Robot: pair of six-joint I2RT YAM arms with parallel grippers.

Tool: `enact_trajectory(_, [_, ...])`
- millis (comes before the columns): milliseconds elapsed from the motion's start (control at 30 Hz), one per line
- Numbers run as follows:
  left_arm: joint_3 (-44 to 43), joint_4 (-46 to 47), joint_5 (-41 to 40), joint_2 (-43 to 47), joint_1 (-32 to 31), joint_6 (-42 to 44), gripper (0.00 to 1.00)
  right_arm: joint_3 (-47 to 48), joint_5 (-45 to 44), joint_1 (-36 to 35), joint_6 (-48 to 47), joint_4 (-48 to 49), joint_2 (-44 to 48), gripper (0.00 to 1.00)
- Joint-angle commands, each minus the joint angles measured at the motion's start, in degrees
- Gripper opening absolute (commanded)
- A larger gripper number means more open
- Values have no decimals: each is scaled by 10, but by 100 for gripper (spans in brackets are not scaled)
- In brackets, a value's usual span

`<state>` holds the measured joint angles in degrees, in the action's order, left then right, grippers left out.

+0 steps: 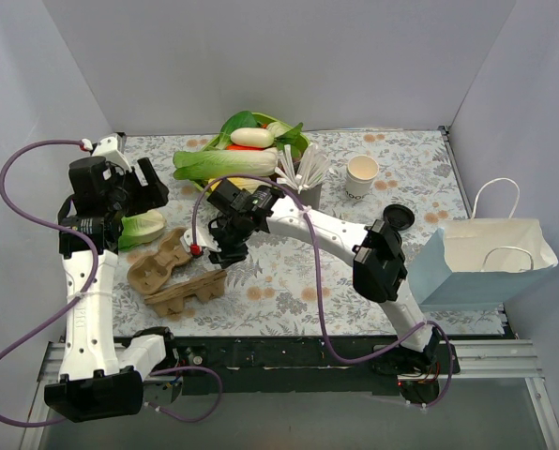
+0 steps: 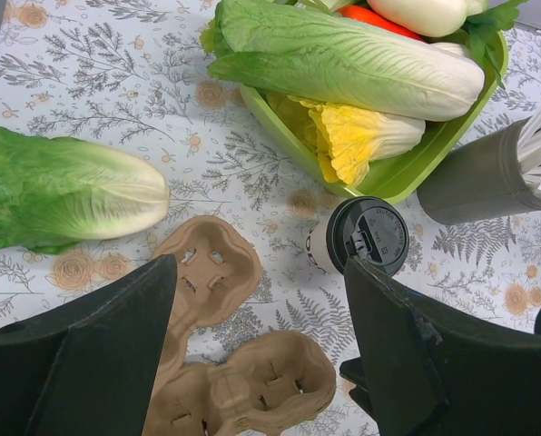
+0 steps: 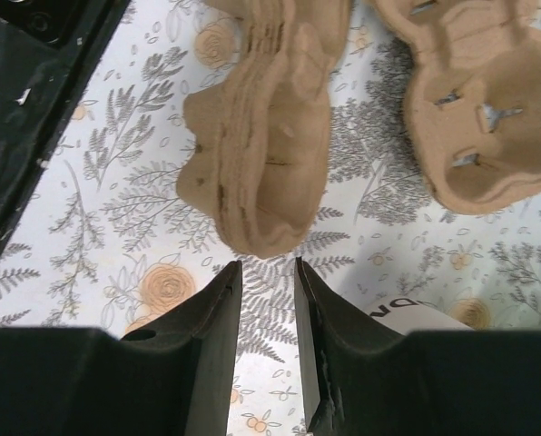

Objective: Pack the takeout coffee

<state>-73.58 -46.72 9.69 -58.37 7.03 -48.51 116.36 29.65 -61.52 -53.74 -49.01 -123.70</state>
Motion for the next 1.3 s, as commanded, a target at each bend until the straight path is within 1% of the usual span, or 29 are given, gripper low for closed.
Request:
enact_trajectory(0, [5,-3,10,15,3,-4,74,23,48,1,-38,-59,4,37])
enact_trajectory(33, [4,-3,12,14,3,-3,74,26,52,-1,-52,-79,0,37])
enact_trajectory(133, [5,-4,11,16,3,-2,74,30,53,-4,-56,-86,-5,37])
enact_trajectory(567, [12,-3,12,18,3,-3,74,53,16,-9,-11,-34,-39,36])
enact_trajectory(833, [12,-3,12,17,3,-2,74,57,13,-10,-3,-33,-50,32])
enact_trajectory(1267, [18,-2,14,16,4,-1,74,62,25,-10,-3,-38,-57,28])
